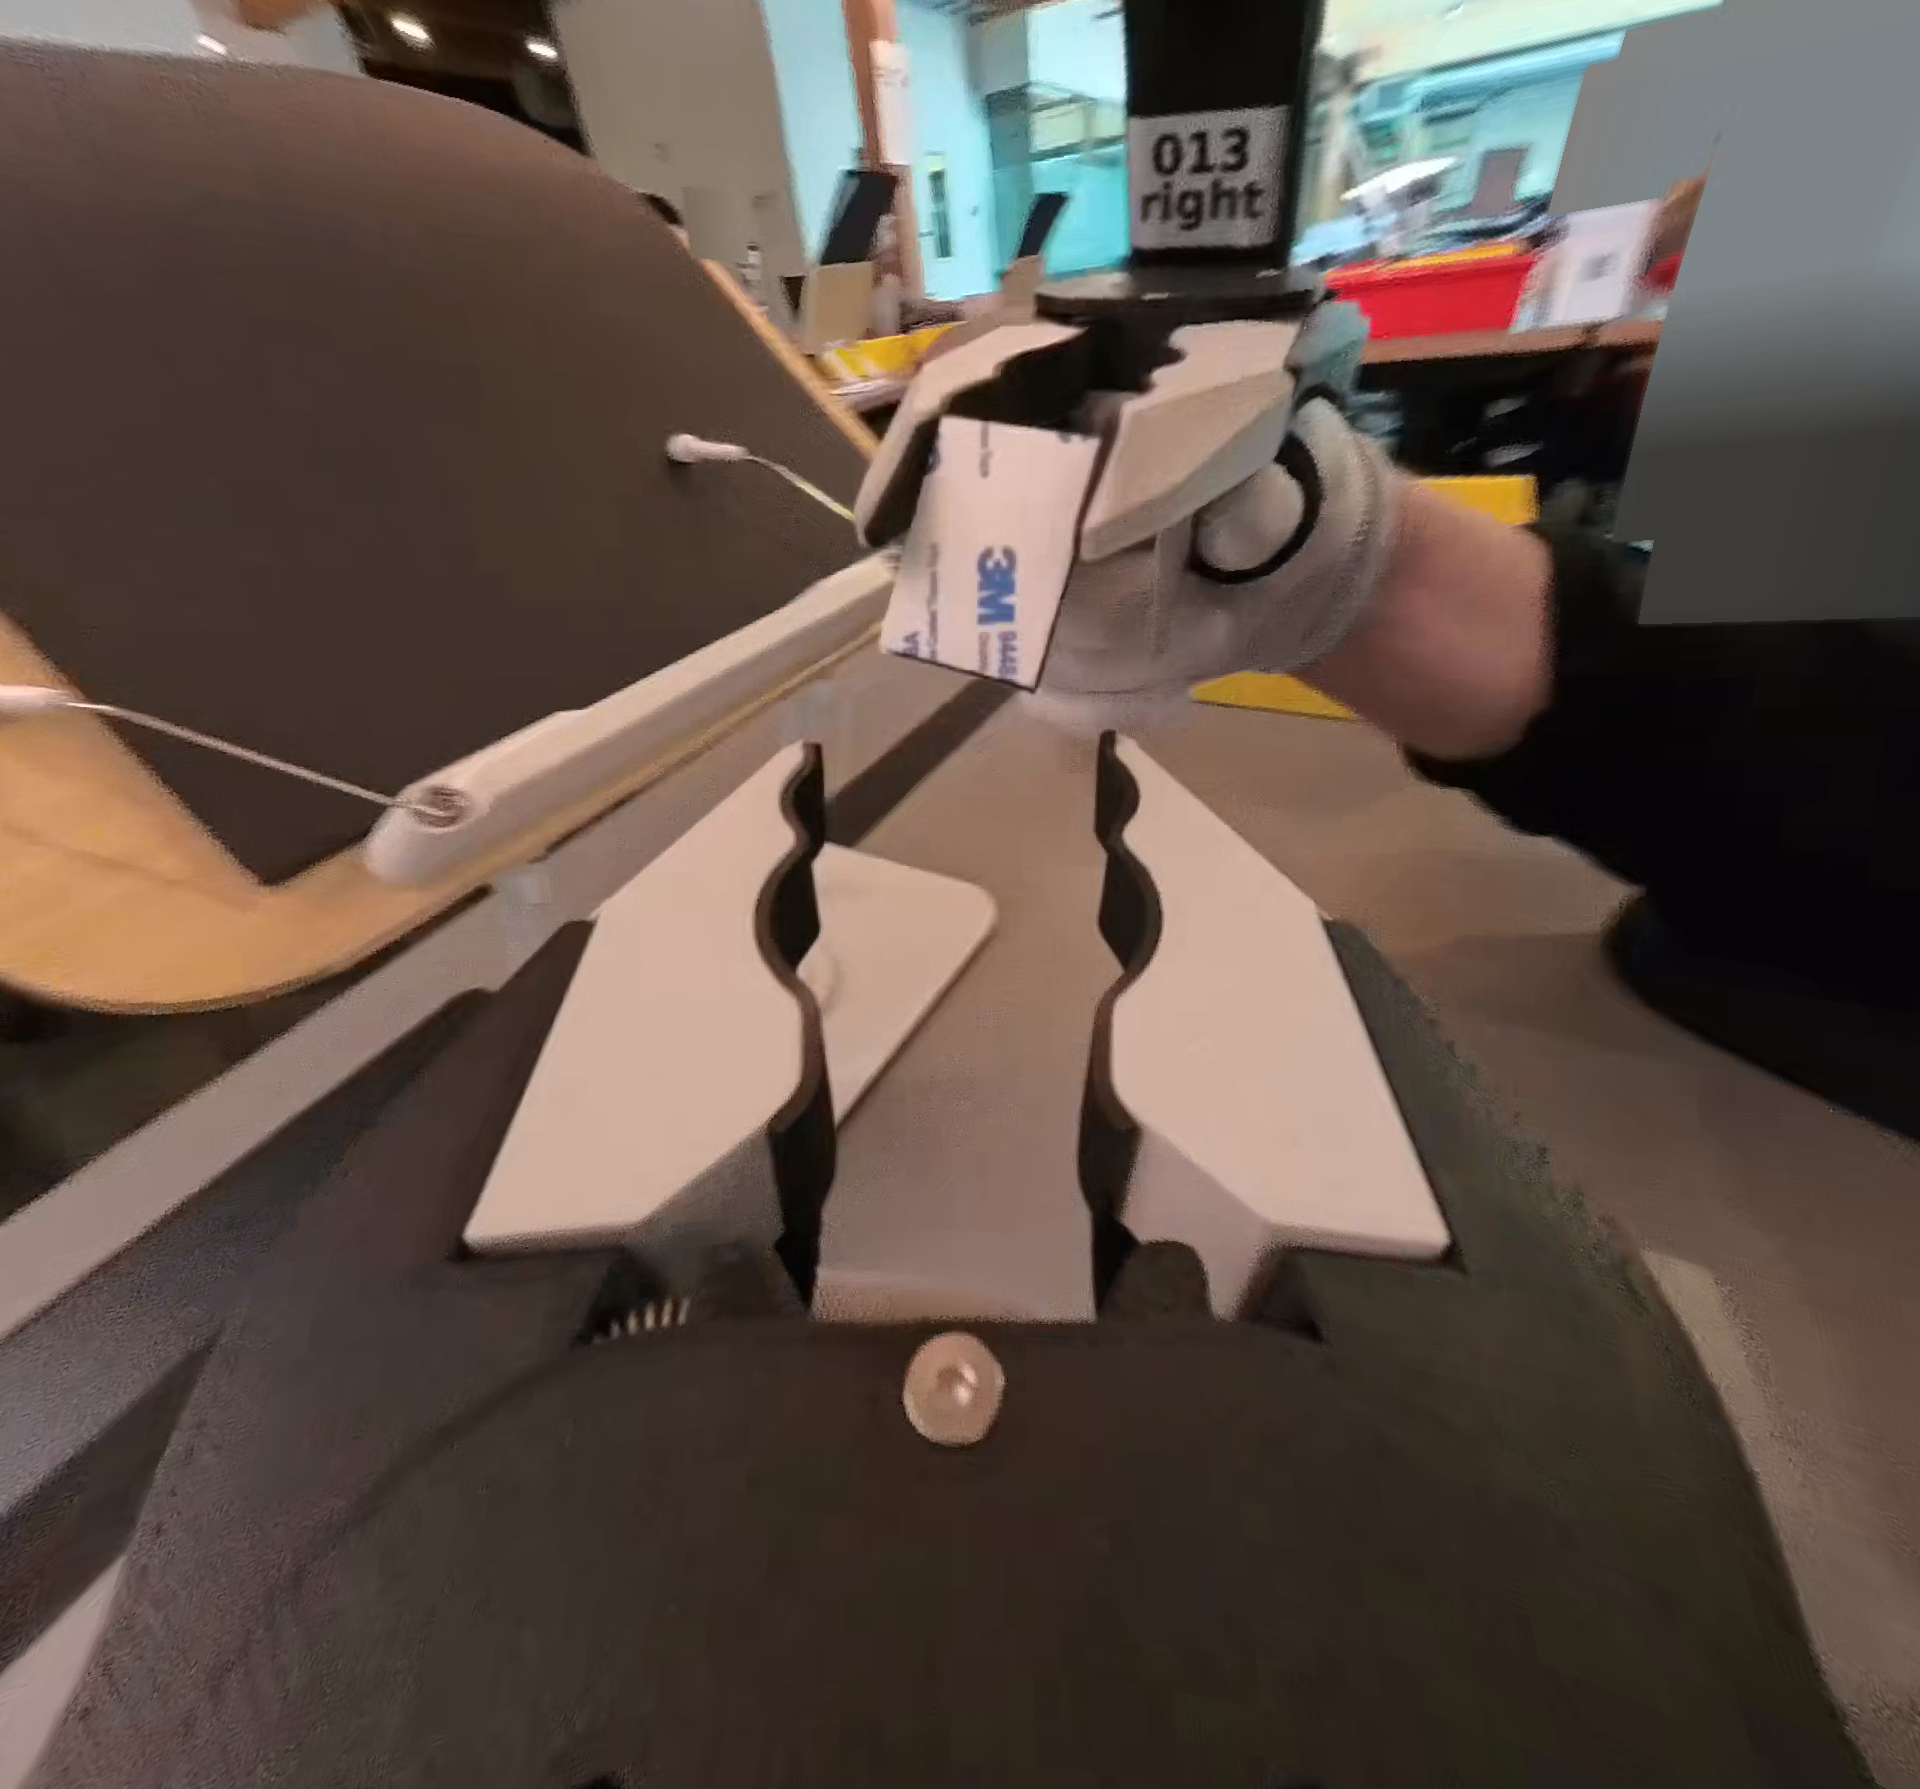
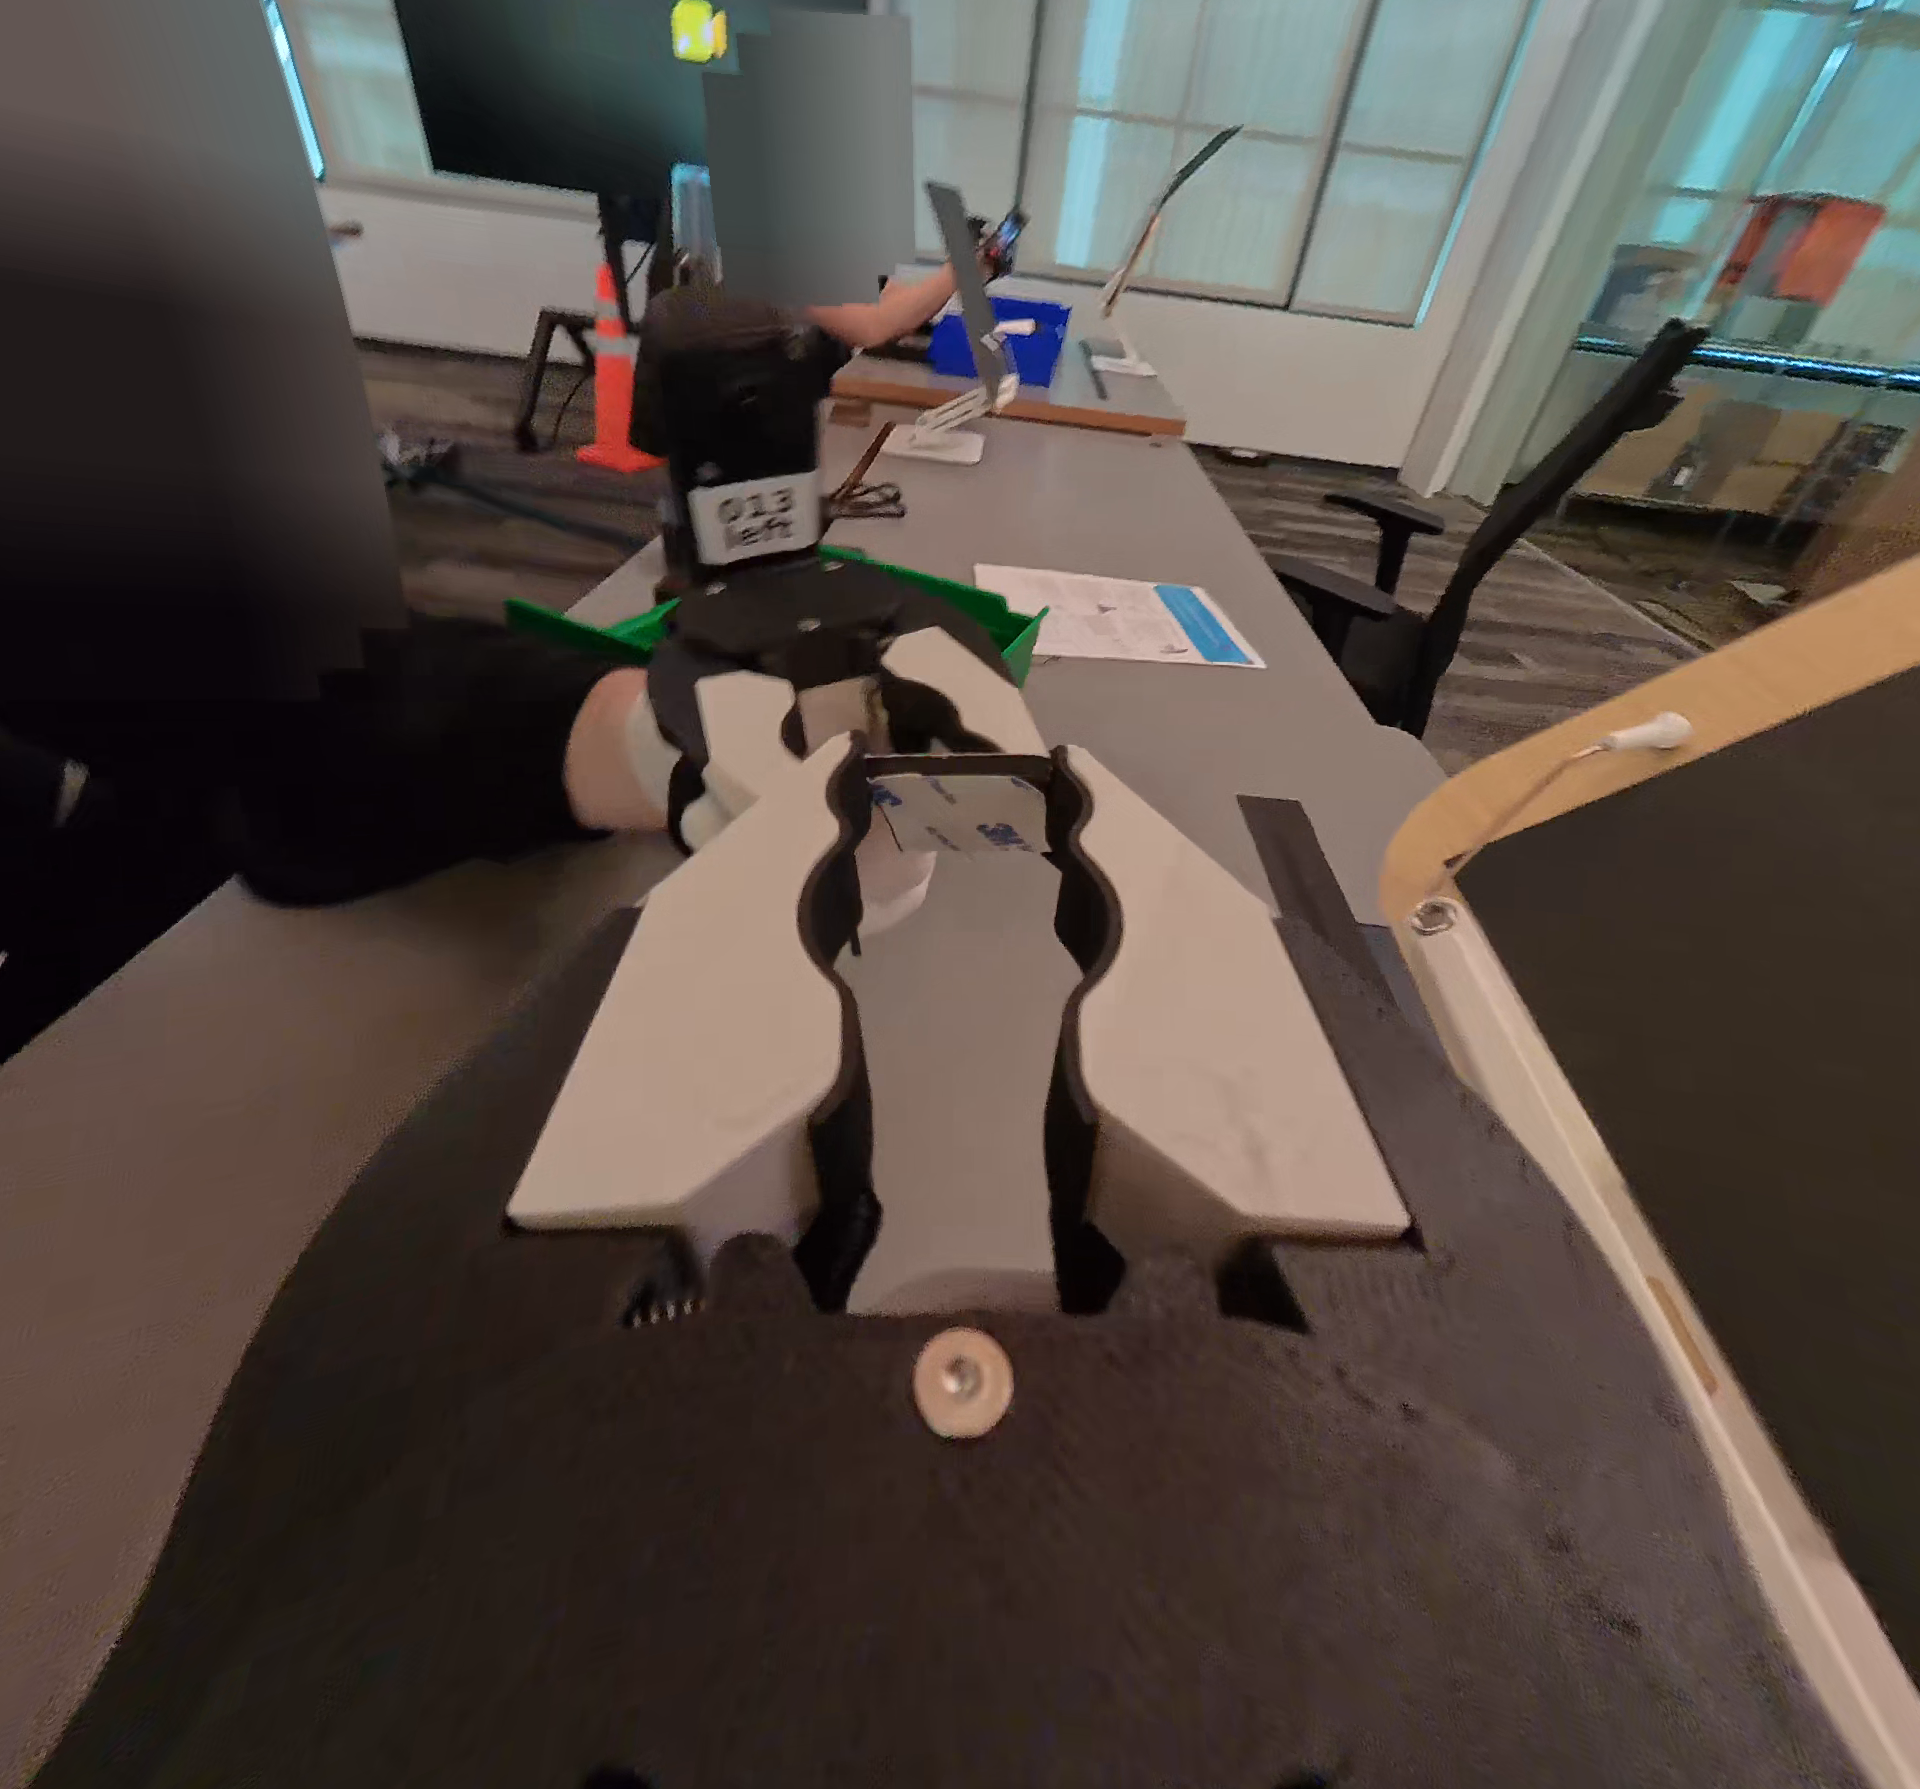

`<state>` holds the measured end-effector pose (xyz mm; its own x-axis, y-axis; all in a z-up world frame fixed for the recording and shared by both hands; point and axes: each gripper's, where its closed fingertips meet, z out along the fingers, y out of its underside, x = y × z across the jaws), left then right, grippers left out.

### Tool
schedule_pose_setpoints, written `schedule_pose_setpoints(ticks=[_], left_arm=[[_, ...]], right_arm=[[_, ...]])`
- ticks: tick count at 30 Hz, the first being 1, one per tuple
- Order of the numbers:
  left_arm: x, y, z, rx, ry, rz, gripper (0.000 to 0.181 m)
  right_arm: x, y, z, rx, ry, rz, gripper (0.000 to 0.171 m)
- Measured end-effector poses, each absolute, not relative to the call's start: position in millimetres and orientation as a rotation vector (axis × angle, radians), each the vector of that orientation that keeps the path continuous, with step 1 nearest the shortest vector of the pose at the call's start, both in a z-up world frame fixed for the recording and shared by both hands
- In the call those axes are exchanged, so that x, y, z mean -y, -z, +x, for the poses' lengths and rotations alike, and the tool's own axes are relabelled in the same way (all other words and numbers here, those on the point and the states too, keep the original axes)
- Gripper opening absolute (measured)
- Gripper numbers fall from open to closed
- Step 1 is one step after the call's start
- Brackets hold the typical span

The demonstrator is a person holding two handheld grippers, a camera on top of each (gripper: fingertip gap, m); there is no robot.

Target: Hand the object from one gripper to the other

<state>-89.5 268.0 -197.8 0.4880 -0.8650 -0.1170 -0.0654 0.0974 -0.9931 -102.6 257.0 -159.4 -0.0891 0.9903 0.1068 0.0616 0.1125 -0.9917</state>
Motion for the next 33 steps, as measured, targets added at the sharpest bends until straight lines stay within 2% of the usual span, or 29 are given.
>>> schedule_pose_setpoints(ticks=[7, 11, 17, 18, 21, 23, 28, 33], left_arm=[[-255, 201, -79, -0.984, 0.739, -1.328, 0.044], [-252, 203, -78, -1.01, 0.717, -1.307, 0.031], [-255, 199, -80, -0.992, 0.665, -1.28, 0.03], [-257, 198, -81, -0.985, 0.644, -1.28, 0.03], [-271, 192, -93, -0.922, 0.475, -1.268, 0.03], [-284, 192, -105, -0.912, 0.239, -1.26, 0.03], [-303, 196, -121, -0.928, -0.244, -1.213, 0.03], [-302, 192, -122, -0.941, -0.521, -1.083, 0.03]], right_arm=[[-237, 175, -104, 1.532, -1.111, -1.12, 0.031], [-233, 182, -108, 1.564, -1.108, -1.127, 0.031], [-235, 179, -109, 1.543, -1.106, -1.125, 0.031], [-236, 179, -110, 1.537, -1.087, -1.126, 0.034], [-244, 177, -111, 1.507, -1.014, -1.132, 0.057], [-250, 177, -110, 1.49, -0.987, -1.165, 0.058], [-268, 174, -104, 1.421, -0.931, -1.284, 0.051], [-276, 173, -106, 1.351, -0.986, -1.384, 0.026]])
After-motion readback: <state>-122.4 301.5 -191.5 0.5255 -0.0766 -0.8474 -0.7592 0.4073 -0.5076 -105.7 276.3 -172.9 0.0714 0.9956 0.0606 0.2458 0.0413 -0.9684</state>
